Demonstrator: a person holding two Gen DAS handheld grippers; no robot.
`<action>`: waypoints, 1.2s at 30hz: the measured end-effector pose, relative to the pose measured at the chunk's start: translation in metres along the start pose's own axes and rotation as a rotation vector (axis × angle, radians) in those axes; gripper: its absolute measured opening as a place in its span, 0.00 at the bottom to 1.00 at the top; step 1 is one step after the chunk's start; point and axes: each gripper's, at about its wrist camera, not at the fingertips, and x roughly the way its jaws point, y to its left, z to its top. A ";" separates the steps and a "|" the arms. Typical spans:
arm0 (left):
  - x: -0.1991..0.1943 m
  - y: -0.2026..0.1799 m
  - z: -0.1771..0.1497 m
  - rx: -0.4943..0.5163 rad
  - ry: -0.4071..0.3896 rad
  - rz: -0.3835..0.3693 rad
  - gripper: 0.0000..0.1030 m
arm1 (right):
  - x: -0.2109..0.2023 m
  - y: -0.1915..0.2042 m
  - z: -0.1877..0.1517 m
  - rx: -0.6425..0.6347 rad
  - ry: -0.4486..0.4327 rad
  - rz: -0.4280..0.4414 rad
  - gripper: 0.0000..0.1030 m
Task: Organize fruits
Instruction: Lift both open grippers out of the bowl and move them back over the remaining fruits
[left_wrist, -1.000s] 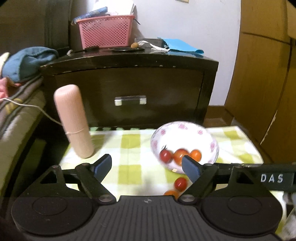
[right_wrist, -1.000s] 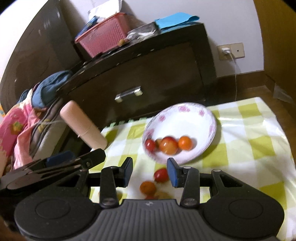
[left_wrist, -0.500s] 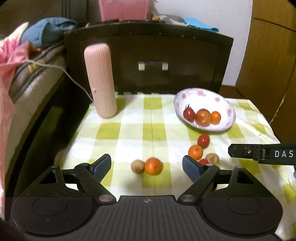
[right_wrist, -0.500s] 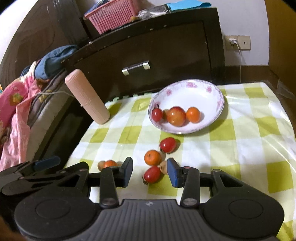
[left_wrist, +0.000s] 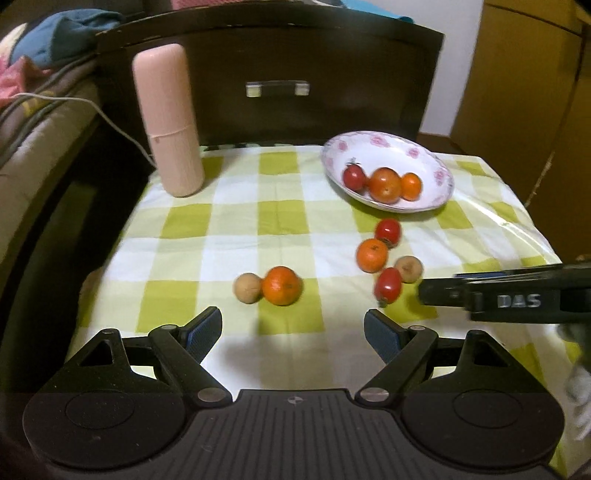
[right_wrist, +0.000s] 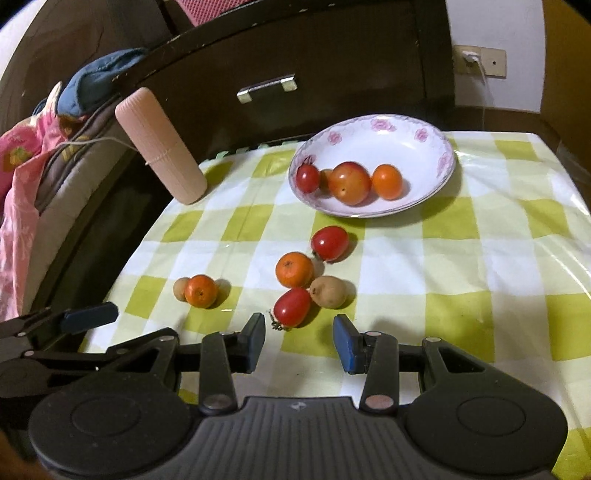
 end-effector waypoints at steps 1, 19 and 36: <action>0.000 -0.001 0.000 0.008 -0.002 -0.001 0.86 | 0.002 0.000 0.000 -0.003 0.003 0.000 0.38; 0.010 -0.013 -0.004 0.034 0.012 -0.104 0.86 | 0.031 -0.005 0.010 -0.134 0.015 -0.099 0.38; 0.010 -0.010 -0.004 0.000 0.029 -0.164 0.86 | 0.044 -0.013 0.021 -0.146 0.064 -0.048 0.38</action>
